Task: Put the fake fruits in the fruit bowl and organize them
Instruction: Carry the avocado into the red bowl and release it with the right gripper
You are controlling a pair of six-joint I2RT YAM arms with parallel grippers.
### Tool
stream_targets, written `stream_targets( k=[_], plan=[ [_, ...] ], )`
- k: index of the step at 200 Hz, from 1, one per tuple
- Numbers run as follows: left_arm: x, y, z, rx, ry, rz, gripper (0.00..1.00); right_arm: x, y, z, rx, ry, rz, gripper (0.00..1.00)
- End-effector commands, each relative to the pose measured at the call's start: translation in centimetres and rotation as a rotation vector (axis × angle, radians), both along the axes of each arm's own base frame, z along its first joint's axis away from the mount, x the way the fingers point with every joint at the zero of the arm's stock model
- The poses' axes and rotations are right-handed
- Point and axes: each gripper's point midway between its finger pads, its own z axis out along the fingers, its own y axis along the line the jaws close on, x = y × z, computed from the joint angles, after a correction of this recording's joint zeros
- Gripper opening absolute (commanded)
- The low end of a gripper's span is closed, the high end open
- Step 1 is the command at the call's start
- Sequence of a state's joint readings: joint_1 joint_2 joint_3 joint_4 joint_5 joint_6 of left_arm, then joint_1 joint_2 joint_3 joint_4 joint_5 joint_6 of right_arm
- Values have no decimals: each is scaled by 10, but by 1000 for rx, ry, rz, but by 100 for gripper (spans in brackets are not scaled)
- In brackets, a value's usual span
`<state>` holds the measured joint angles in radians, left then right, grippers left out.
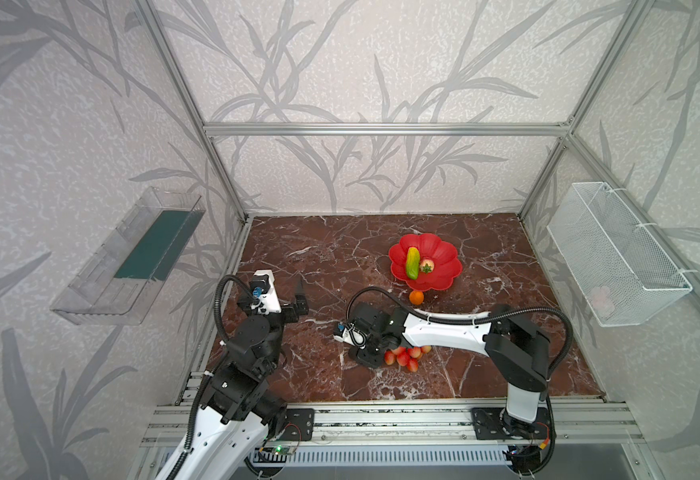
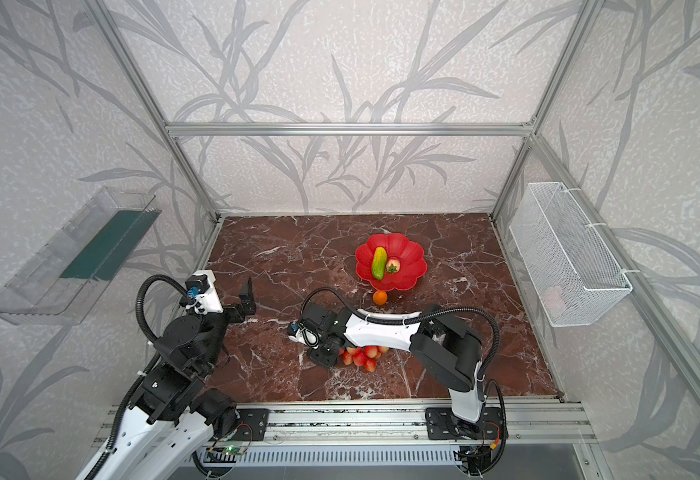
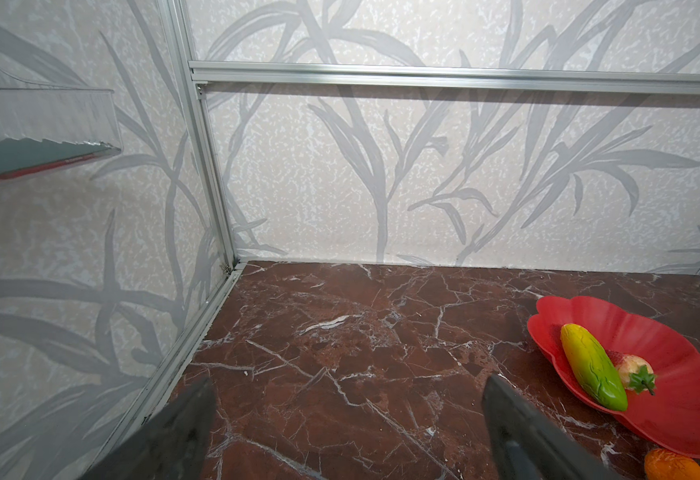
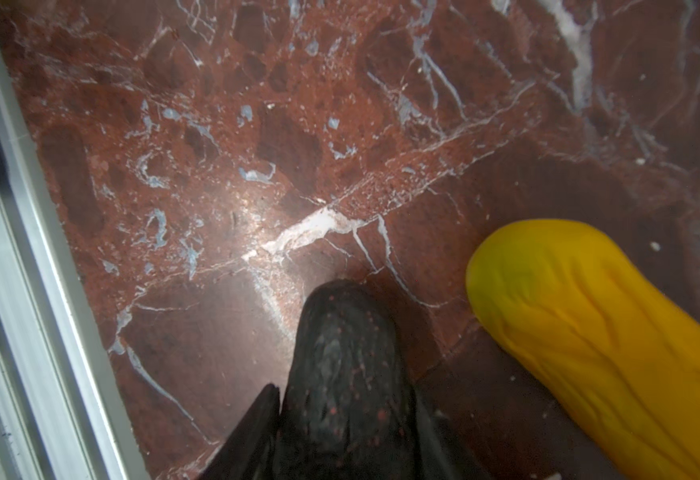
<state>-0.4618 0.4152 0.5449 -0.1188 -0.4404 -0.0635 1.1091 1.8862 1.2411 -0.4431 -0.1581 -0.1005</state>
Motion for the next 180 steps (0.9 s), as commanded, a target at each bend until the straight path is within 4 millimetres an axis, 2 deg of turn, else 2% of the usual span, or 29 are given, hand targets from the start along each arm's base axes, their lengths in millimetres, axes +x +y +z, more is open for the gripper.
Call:
stream_targets(
  k=[1,22,49,60,81,84,89,95,117,137,157,180],
  plan=[
    [3,-6,2,-25,-11,-34,100,-2,4,-2,-13,15,-3,38],
    [3,-4,2,-28,-9,-29,100,-2,14,13,50,25,-20,29],
    [4,-5,2,-27,-8,-36,100,0,36,56,224,48,-51,26],
    [4,-6,2,-28,-6,-40,100,7,43,74,307,64,-81,25],
    [4,-7,1,-28,-4,-46,100,24,41,106,441,104,-162,23],
    [4,-7,1,-28,-4,-47,100,39,34,109,459,102,-203,23],
    [4,-7,2,-29,-5,-48,100,48,29,124,505,95,-231,23],
    [4,-7,1,-28,-3,-48,100,59,21,133,546,89,-273,23],
    [4,-9,1,-29,-3,-59,100,110,-30,152,613,23,-496,23],
    [4,-11,2,-28,-2,-69,100,156,-95,148,560,-55,-725,22],
    [8,-15,-4,-21,24,-83,100,191,-157,144,526,-93,-906,23],
    [12,-18,-9,-16,45,-87,100,224,-209,137,502,-147,-1033,24]
  ],
)
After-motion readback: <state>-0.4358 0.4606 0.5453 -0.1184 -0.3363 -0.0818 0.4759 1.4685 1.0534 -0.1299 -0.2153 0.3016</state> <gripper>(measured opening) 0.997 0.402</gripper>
